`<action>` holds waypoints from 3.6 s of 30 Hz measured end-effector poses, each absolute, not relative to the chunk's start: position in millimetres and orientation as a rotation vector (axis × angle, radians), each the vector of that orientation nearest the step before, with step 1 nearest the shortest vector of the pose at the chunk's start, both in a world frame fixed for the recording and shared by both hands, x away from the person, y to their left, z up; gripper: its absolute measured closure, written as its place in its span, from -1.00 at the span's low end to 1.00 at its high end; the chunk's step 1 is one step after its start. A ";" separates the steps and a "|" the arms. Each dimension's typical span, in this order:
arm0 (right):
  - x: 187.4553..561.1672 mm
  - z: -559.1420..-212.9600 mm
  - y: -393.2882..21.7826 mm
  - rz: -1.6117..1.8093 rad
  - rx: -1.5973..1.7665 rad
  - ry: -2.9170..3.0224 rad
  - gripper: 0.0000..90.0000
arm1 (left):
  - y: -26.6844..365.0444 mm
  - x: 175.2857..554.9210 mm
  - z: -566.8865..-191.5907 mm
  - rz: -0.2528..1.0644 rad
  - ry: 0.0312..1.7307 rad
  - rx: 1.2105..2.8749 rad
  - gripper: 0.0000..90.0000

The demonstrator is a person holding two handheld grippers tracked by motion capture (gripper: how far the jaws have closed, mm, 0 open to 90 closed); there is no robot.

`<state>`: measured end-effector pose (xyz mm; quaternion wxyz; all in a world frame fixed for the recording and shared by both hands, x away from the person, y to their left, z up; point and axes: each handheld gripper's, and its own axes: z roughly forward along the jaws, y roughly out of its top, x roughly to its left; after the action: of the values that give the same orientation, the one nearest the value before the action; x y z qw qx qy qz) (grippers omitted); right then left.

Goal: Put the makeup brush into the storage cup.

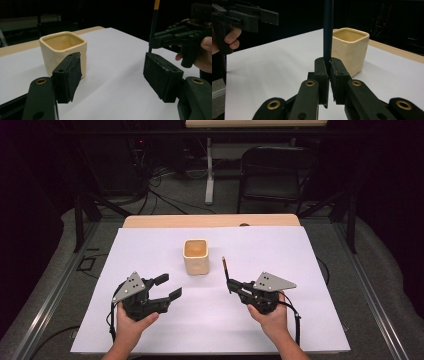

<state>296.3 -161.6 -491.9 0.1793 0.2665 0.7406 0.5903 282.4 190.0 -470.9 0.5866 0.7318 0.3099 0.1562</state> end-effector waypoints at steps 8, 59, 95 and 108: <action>296.5 -491.9 -161.7 1.668 0.755 2.090 0.88 | 177.3 289.7 -463.4 0.360 0.696 1.674 -0.27; 296.0 -491.6 -160.4 1.686 0.762 2.073 0.88 | 94.0 311.6 -447.5 0.250 0.588 1.704 -0.14; 294.3 -495.2 -154.2 1.681 0.752 2.092 0.88 | 76.9 312.9 -451.5 0.208 0.598 1.626 0.51; 293.9 -496.5 -152.3 1.682 0.750 2.103 0.88 | 77.3 313.1 -451.1 0.217 0.612 1.607 0.63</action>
<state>293.9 -152.3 -496.5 0.1724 0.2642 0.7410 0.5928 313.1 77.3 -451.1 0.6474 0.7066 0.2691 0.0955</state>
